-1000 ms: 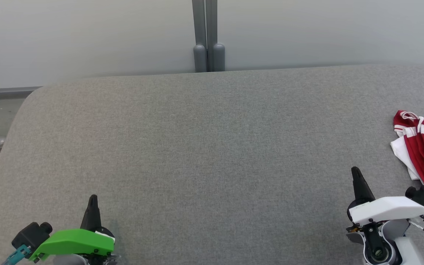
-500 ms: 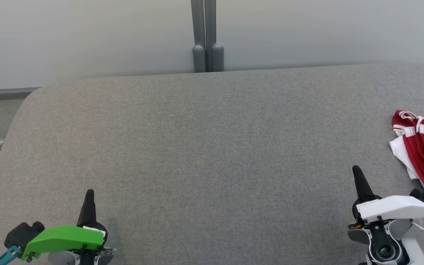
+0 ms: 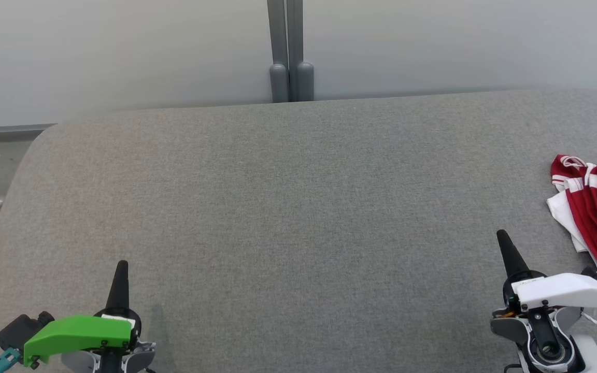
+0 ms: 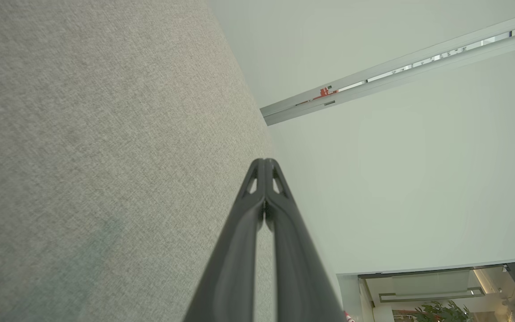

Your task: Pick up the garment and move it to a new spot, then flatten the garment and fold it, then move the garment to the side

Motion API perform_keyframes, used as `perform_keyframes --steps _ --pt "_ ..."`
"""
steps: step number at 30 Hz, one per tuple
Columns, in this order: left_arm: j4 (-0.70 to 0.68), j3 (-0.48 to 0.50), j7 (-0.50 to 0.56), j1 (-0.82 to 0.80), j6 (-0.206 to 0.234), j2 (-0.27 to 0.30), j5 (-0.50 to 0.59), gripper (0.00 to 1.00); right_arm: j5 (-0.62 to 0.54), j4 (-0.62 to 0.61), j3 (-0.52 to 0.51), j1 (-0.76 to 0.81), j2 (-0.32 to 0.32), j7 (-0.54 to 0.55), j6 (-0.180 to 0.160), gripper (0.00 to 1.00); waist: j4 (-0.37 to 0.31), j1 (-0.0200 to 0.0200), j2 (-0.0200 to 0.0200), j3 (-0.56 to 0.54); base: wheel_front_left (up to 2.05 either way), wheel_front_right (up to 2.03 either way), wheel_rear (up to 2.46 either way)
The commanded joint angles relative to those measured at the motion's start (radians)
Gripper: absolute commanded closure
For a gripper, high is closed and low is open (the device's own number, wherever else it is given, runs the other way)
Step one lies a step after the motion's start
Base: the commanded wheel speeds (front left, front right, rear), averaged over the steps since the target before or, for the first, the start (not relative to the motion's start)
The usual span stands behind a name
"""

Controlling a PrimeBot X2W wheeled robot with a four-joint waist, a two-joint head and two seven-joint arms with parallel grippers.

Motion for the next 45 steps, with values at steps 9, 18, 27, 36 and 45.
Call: perform_keyframes --steps 9,18,27,36,45 --pt "-0.02 0.02 0.024 -0.029 -0.018 0.006 -0.096 1.0 0.1 -0.025 -0.009 0.01 -0.006 0.027 0.001 1.0 -0.002 0.0 -0.0001 -0.001 0.0 0.0 0.0" --pt "-0.028 0.033 0.043 -0.034 -0.029 0.007 -0.168 1.0 0.174 -0.037 -0.013 0.014 -0.007 0.046 0.001 1.0 -0.004 0.0 -0.0001 -0.001 0.0 0.0 0.0" --pt "-0.035 0.045 0.061 -0.035 -0.04 0.007 -0.236 1.0 0.246 -0.046 -0.017 0.016 -0.007 0.064 0.0 1.0 -0.007 0.0 -0.0001 -0.002 0.0 0.0 0.0" --pt "-0.043 0.057 0.078 -0.041 -0.048 0.008 -0.3 1.0 0.313 -0.056 -0.022 0.02 -0.007 0.08 0.0 1.0 -0.009 0.0 -0.0001 -0.002 0.0 0.0 0.0" --pt "-0.048 0.067 0.094 -0.042 -0.058 0.008 -0.358 1.0 0.374 -0.065 -0.025 0.023 -0.008 0.097 0.0 1.0 -0.011 0.0 -0.0001 -0.003 0.0 0.0 0.0"
